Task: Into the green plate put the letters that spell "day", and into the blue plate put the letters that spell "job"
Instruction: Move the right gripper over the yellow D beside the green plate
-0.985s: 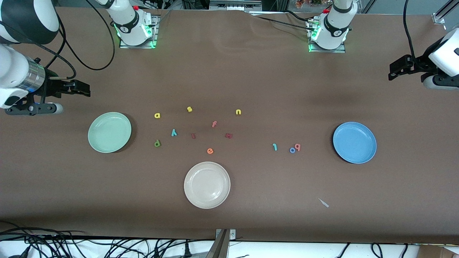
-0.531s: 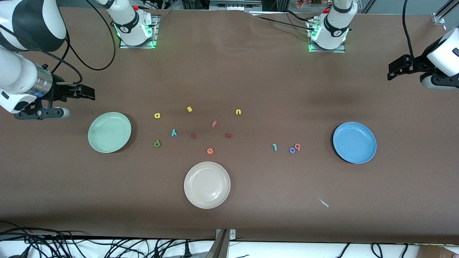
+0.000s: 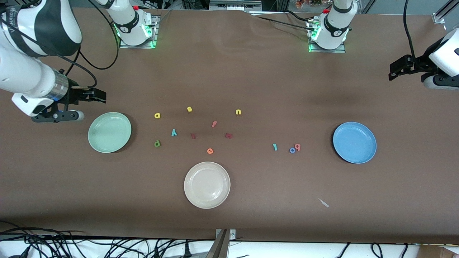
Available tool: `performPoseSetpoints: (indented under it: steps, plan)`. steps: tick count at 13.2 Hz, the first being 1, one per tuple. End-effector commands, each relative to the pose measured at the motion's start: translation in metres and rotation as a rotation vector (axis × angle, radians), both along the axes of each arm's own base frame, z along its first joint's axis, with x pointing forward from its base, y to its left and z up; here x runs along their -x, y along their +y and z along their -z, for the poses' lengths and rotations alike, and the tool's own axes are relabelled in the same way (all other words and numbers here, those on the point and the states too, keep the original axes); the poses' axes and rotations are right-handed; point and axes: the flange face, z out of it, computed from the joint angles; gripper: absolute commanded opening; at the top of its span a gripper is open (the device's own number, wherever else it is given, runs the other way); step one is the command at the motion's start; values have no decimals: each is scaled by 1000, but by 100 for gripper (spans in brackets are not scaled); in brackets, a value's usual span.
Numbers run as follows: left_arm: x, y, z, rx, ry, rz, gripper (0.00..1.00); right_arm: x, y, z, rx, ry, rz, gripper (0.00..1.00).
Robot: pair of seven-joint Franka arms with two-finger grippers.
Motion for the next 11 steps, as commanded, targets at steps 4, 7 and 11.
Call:
performPoseSetpoints:
  steps: [4,7,11]
  plan:
    - [0,0,-4,6,1,-3,100,15,42,35,-1,-33,66,100]
    - [0,0,-3,6,4,-3,100,27,69,63,2,-51,88,100]
    - [0,0,-4,9,3,-3,100,43,78,93,-3,-73,74,100]
